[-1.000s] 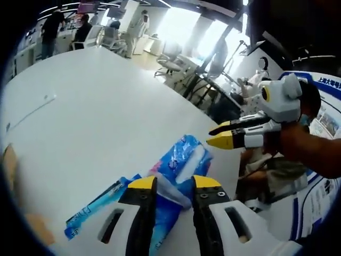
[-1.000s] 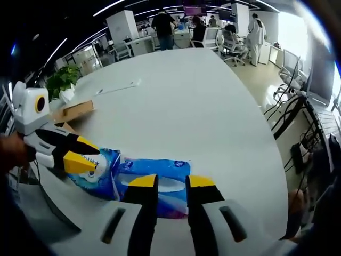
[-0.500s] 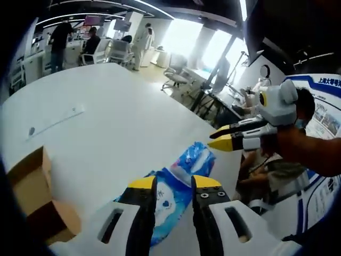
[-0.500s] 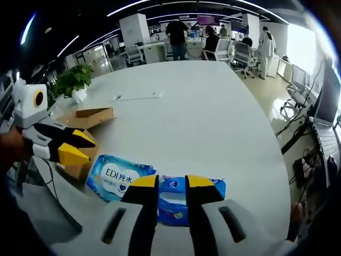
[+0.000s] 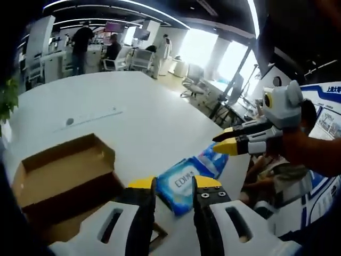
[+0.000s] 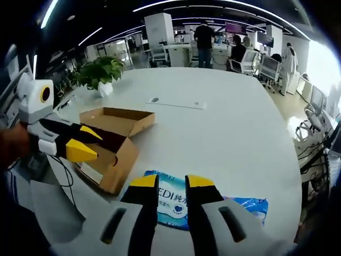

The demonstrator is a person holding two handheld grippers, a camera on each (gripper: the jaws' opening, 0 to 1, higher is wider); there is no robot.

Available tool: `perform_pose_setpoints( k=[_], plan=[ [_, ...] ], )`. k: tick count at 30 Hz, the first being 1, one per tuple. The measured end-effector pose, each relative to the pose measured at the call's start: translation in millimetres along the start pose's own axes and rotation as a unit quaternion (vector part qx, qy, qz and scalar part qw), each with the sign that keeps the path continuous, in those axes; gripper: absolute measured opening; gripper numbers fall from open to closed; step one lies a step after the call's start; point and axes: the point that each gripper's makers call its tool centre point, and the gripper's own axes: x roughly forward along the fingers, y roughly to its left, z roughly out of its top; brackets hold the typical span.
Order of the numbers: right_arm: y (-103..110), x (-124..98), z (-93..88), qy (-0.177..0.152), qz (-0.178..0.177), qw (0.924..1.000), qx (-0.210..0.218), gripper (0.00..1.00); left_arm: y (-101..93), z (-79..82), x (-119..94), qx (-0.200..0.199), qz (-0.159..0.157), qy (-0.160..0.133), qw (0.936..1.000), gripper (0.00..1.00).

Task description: Operate the shoe box by opening the lid, removing the specified soft item, and placing it in the target area until the item is outside and the box remains undamaged.

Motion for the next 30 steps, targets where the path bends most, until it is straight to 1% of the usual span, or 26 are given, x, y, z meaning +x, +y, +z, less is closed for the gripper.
perform_pose_setpoints(
  k=[3,5,6,10,15,19,21,23,25,28,29,30],
  plan=[
    [23,7,4.4,0.001,0.013,0.9999,-0.01,0.18,15.7,-8.7,-17,-0.008,0.012,-0.003,0.9999,0.25],
    [33,15,7.6,0.004,0.02,0.9997,-0.015,0.18,22.8,-13.0,-24,-0.013,0.015,-0.003,0.9998,0.25],
    [43,16,8.1,0.003,0.024,0.9995,-0.018,0.18,27.6,-16.5,-29,-0.017,0.018,-0.002,0.9997,0.25],
    [66,25,11.9,0.006,0.038,0.9989,-0.027,0.18,41.4,-25.4,-41,-0.026,0.027,0.0,0.9993,0.26],
    [81,36,16.1,0.009,0.049,0.9981,-0.037,0.18,56.9,-33.1,-56,-0.035,0.039,0.0,0.9986,0.27],
    [101,45,17.7,0.016,0.067,0.9964,-0.049,0.18,68.7,-38.4,-67,-0.038,0.047,0.0,0.9982,0.27],
    [111,49,15.6,0.027,0.082,0.9947,-0.057,0.19,74.9,-43.0,-72,-0.041,0.05,0.002,0.9979,0.27],
    [121,55,13.4,0.037,0.093,0.9927,-0.068,0.18,80.8,-47.7,-77,-0.043,0.054,0.004,0.9976,0.28],
    [129,60,12.1,0.043,0.103,0.9908,-0.076,0.19,88.3,-56.3,-82,-0.048,0.059,0.012,0.997,0.28],
    [138,65,11.5,0.05,0.109,0.9891,-0.086,0.19,95.2,-65.1,-88,-0.055,0.063,0.016,0.9964,0.28],
    [145,69,11.0,0.054,0.114,0.9882,-0.088,0.19,99.8,-70.6,-91,-0.06,0.067,0.018,0.9958,0.28],
    [149,72,10.5,0.056,0.116,0.9876,-0.09,0.19,101.9,-72.8,-92,-0.063,0.068,0.019,0.9955,0.29]
  ],
)
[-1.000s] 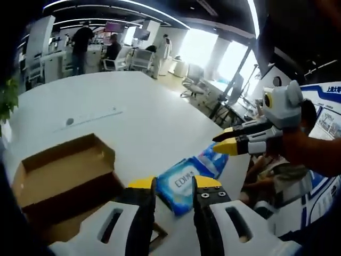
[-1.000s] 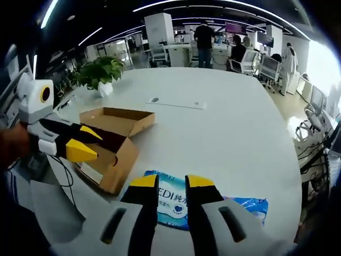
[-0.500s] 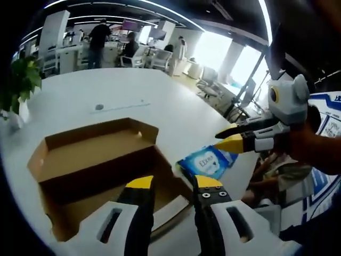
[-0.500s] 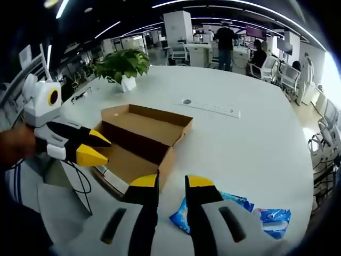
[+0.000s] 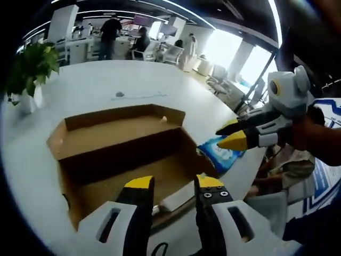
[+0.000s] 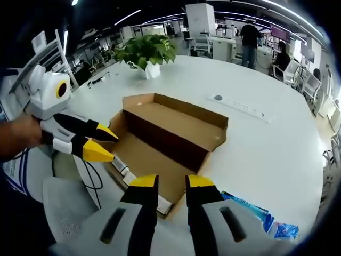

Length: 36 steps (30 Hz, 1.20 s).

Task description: Operate the shoe box by opening the lid, removing the specified soft item, and placing it in the target area until the item is outside and the box remains undamaged.

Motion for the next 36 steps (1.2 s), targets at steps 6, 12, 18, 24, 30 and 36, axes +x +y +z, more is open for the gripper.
perform_pose_setpoints(
  k=[6,12,18,24,30,36],
  plan=[
    [19,16,-7.3,0.028,0.031,0.9989,-0.02,0.19,13.7,-9.9,-6,-0.01,0.005,0.006,0.9999,0.3],
    [27,25,-21.3,0.084,0.078,0.9918,-0.056,0.18,19.5,-15.1,-7,-0.005,0.004,0.02,0.9998,0.31],
    [39,33,-45.0,0.162,0.15,0.9614,-0.164,0.2,19.2,-25.2,-4,0.005,0.0,0.037,0.9993,0.31],
    [36,44,-50.3,0.198,0.195,0.9245,-0.261,0.23,18.6,-33.5,-3,0.025,0.002,0.045,0.9987,0.3],
    [42,53,-57.7,0.223,0.236,0.8899,-0.32,0.23,17.9,-38.8,-4,0.025,-0.002,0.05,0.9985,0.29],
    [44,56,-64.9,0.244,0.258,0.8776,-0.322,0.26,19.8,-42.6,-3,0.019,-0.001,0.048,0.9986,0.3]
  ],
)
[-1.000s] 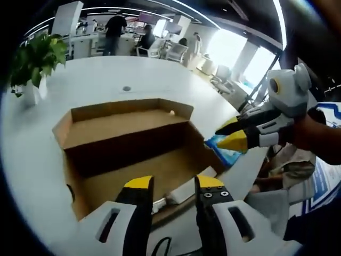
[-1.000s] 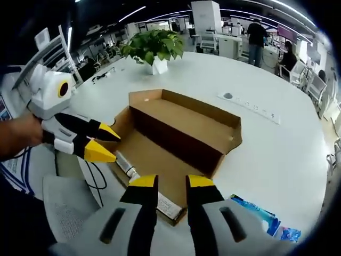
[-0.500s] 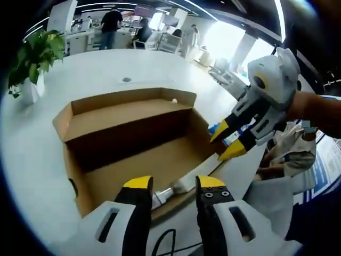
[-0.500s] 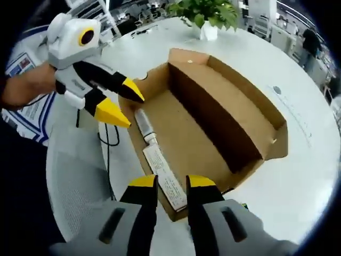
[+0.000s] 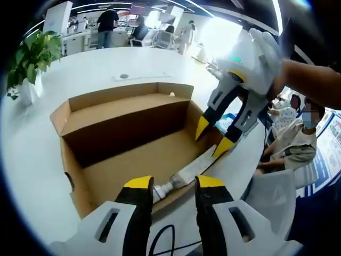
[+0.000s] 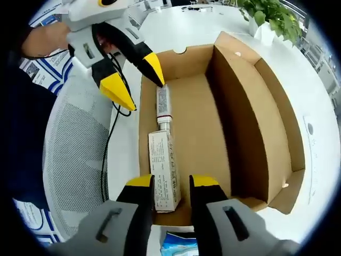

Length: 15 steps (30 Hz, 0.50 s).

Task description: Operate the shoe box by opening the lid, removing the specified soft item, and placing it in the target area until the item is outside and the box remains undamaged.

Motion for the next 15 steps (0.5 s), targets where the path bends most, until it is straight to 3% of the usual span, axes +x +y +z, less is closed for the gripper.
perform_pose_setpoints(
  k=[3,15],
  plan=[
    [8,5,-1.3,0.007,0.025,0.9996,-0.013,0.24,0.4,-0.3,0,-0.003,0.0,-0.001,1.0,0.29],
    [10,21,-1.0,0.03,0.05,0.9977,-0.034,0.25,-1.6,1.4,3,-0.008,-0.003,-0.002,1.0,0.29]
  ],
)
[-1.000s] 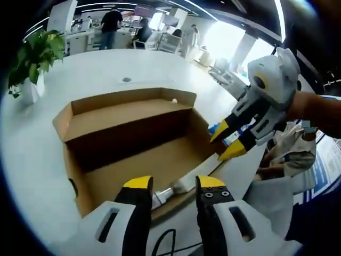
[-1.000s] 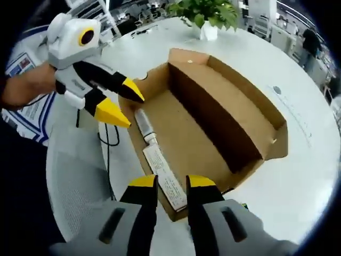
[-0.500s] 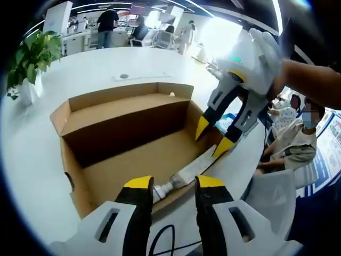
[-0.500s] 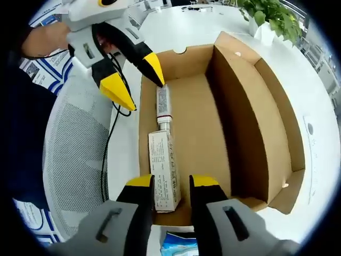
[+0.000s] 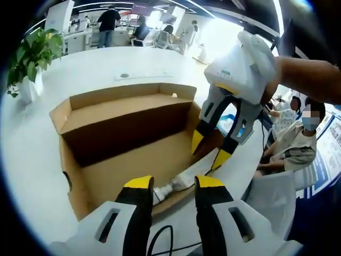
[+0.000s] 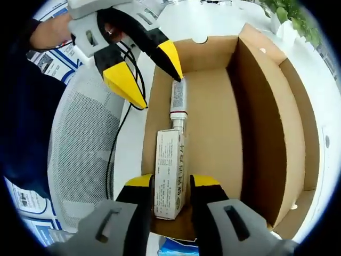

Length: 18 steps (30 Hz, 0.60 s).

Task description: Operate the shoe box by opening the lid, removing the specified soft item, and placing it in the target area until the item is outside and the box remains undamaged.

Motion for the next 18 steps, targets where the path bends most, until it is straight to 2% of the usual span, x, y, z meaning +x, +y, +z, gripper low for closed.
perform_pose_setpoints(
  k=[1,6,7,9,12,18],
  plan=[
    [-2,2,-2.9,0.01,-0.009,0.9998,-0.012,0.26,0.4,0.1,0,0.002,0.001,0.0,1.0,0.29],
    [-3,0,-0.2,0.006,-0.021,0.9996,-0.02,0.28,2.0,-2.2,3,0.002,0.0,0.004,1.0,0.28],
    [-6,0,-0.3,0.007,-0.036,0.9991,-0.024,0.29,1.7,-3.3,5,0.0,-0.001,0.005,1.0,0.28],
    [-6,-2,1.7,0.007,-0.047,0.9981,-0.039,0.26,0.1,-5.3,7,0.004,-0.002,0.009,1.0,0.28],
    [-8,-5,4.3,0.003,-0.062,0.9973,-0.038,0.14,-3.0,-8.1,11,0.007,-0.007,0.016,0.9998,0.27],
    [-10,-5,4.0,-0.007,-0.067,0.9975,-0.02,0.14,-4.1,-7.4,13,0.01,-0.01,0.018,0.9997,0.27]
  ],
)
